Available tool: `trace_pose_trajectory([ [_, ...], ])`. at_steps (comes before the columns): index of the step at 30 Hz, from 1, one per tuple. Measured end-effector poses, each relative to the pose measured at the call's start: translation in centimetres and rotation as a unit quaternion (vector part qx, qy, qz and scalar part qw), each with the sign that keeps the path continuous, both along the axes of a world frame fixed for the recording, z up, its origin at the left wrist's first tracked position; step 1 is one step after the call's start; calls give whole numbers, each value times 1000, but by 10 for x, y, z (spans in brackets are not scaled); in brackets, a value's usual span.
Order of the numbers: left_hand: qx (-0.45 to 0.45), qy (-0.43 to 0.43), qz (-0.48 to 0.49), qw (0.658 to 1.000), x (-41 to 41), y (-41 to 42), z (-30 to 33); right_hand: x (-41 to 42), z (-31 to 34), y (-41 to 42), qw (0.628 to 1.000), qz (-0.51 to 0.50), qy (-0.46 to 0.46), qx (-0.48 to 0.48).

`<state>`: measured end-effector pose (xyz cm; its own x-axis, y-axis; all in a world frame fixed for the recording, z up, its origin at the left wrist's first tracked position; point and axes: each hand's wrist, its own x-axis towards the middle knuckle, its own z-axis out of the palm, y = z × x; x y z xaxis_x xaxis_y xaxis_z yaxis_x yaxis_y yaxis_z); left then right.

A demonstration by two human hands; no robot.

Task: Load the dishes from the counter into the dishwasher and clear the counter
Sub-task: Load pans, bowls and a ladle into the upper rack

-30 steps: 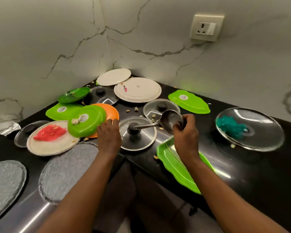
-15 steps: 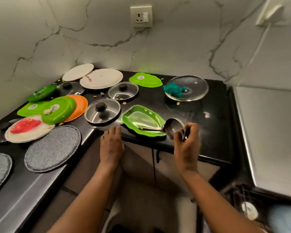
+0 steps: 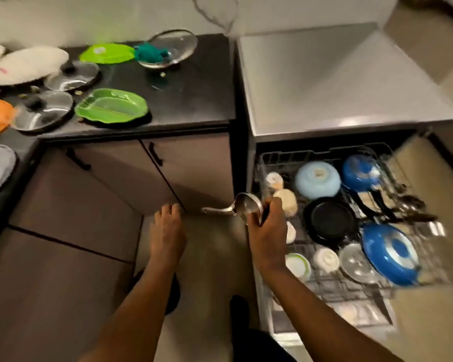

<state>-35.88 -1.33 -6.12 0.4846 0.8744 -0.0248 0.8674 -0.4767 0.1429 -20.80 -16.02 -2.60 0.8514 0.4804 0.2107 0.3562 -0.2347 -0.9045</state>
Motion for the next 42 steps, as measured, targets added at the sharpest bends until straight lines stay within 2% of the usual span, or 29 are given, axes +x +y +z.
trace_pose_trajectory([
  [6,-95,11,-107,990,86,-110,-32,44,-22,-130,996,-48,50,-62],
  [13,-188,17,-228,955,192,-226,-76,132,-41,-238,982,-145,60,-105],
  [21,-276,26,-272,921,309,-341,-129,273,-59,-320,969,-209,63,-113],
  [27,-310,8,-302,901,361,-379,-138,333,-69,-340,964,-235,77,-101],
  [33,-232,-80,-299,922,418,-359,-135,378,-65,-315,963,-256,64,-60],
  [38,-262,-4,-299,918,467,-324,-152,429,-71,-280,970,-232,-13,-69],
  [42,-268,81,-308,909,473,-318,-162,468,-81,-258,976,-189,-69,-86],
])
